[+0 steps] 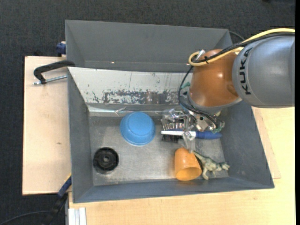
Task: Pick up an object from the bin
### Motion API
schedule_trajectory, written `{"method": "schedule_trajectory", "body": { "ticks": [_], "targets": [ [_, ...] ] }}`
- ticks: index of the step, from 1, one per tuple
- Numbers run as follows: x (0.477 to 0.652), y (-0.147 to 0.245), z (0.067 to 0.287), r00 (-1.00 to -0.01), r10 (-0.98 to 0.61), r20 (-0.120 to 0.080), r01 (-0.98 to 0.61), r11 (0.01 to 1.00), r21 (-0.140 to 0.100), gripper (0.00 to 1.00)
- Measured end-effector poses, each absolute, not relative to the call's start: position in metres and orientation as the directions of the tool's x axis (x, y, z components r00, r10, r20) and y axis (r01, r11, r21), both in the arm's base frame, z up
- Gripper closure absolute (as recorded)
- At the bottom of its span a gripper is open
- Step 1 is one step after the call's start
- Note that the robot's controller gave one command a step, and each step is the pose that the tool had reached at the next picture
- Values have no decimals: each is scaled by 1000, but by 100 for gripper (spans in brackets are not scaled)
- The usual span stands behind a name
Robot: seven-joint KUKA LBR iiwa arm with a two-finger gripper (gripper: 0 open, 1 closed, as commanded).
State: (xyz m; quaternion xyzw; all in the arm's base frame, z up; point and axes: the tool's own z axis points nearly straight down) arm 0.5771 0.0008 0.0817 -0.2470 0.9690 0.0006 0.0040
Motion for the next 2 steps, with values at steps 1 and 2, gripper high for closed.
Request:
{"method": "schedule_trajectory", "body": {
  "ticks": [1,2],
  "targets": [
    [577,0,82,-879,-477,-10,-477,879,-1,100],
    [551,-39,216,-887,-463,-11,-463,887,-6,100]
  ]
}}
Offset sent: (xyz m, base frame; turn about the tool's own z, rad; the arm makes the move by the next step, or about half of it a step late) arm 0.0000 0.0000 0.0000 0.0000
